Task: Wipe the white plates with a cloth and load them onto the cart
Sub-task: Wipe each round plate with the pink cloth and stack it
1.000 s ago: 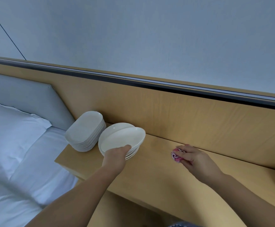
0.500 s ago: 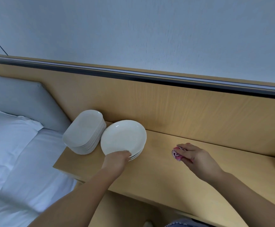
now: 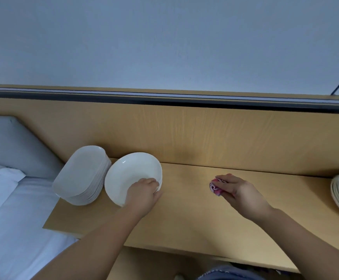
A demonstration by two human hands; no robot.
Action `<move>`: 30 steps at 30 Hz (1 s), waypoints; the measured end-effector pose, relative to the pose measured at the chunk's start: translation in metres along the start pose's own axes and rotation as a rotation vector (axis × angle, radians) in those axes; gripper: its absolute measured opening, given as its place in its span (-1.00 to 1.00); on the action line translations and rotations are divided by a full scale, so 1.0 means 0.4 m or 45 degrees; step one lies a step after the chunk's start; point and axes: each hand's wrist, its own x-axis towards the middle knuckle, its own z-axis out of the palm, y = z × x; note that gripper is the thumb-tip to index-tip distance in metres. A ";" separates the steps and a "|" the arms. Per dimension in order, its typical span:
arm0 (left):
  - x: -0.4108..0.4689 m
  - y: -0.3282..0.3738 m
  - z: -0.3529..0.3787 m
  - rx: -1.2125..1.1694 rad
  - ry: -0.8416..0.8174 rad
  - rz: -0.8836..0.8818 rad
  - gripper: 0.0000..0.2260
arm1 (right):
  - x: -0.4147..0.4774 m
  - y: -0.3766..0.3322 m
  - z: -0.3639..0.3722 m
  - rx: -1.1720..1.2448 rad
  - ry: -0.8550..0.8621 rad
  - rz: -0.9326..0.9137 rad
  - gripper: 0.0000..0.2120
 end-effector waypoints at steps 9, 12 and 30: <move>0.185 0.380 0.024 -0.115 -0.015 0.383 -0.73 | -0.191 0.097 -0.186 -0.064 0.213 0.340 -0.81; 0.215 0.531 0.055 -0.135 -0.048 0.512 -0.74 | -0.288 0.148 -0.259 -0.100 0.293 0.478 -0.82; 0.360 1.311 0.227 -0.200 -0.339 0.519 -0.75 | -0.686 0.685 -0.503 -0.120 0.063 0.962 -0.83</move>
